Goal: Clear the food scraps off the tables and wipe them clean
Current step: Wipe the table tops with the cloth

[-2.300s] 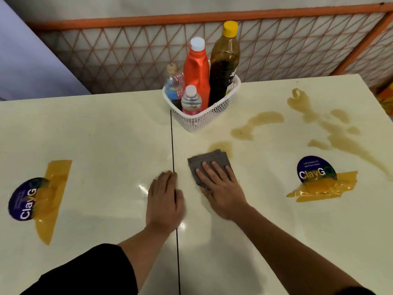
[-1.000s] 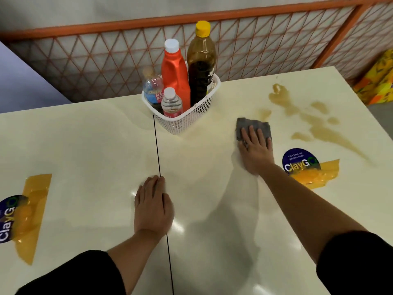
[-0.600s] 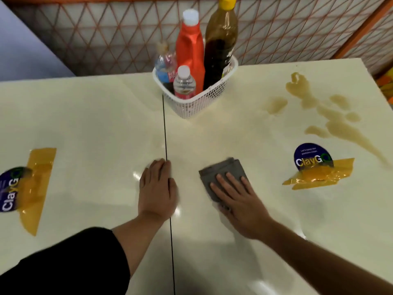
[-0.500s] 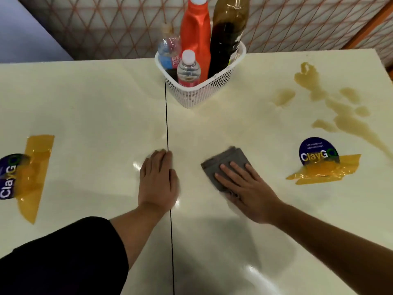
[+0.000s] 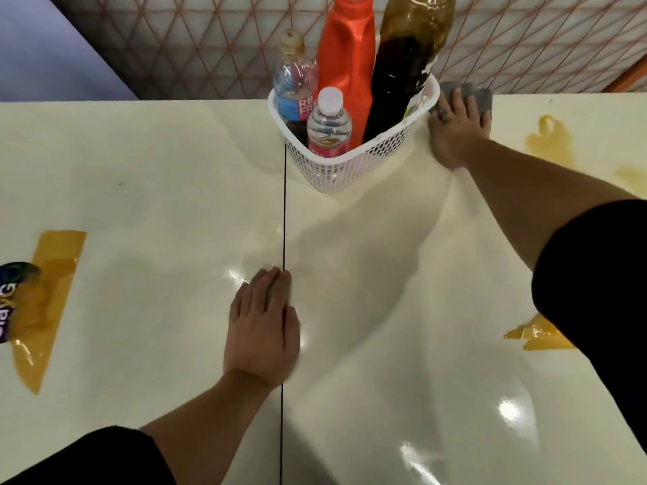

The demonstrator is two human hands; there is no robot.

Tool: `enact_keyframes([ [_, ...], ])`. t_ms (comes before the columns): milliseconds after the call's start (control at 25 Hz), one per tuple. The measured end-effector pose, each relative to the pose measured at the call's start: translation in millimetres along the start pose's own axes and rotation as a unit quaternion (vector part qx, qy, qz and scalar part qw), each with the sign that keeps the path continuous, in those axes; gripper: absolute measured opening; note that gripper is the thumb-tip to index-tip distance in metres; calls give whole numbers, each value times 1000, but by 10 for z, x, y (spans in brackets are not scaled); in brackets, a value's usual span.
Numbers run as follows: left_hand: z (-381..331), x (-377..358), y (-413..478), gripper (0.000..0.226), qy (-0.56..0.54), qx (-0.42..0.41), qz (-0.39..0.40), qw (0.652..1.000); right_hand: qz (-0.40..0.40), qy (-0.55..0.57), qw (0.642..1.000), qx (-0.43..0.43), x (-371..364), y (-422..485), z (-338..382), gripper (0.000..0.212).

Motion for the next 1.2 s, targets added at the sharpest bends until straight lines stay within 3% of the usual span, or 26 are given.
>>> enact_keyframes([
  [240, -30, 35, 16, 51, -2, 8, 2, 1000, -8, 3, 998, 68, -213, -851, -97, 59],
  [400, -24, 60, -6, 51, 14, 5, 10, 1000, -1, 30, 996, 87, -681, -2407, 7, 62],
  [600, 3, 43, -8, 51, 33, 11, 26, 999, 21, 17, 982, 187, -1242, -4079, 587, 58],
  [720, 13, 51, 2, 51, 44, 15, 19, 999, 27, 8, 972, 232, -1373, -4534, 721, 57],
  [840, -29, 50, -11, 52, 33, 27, 7, 999, 31, 7, 969, 243, -1361, -4778, 312, 56],
  [1000, -47, 58, -38, 52, 53, 14, -16, 998, 3, 5, 987, 159, -1179, -5078, -966, 56],
  [1200, -192, 143, -48, 41, 88, -27, -4, 996, 17, 63, 991, -119, -853, -5207, -2761, 64],
])
Point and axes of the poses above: each hand's wrist, its own y-axis towards the middle knuckle, its own x-axis out of the back of the hand, z = x × y, the point moved 3 cm from there along y, towards the middle knuckle, and after that the axes turned 1 degree about y, right-handed, at the moved point
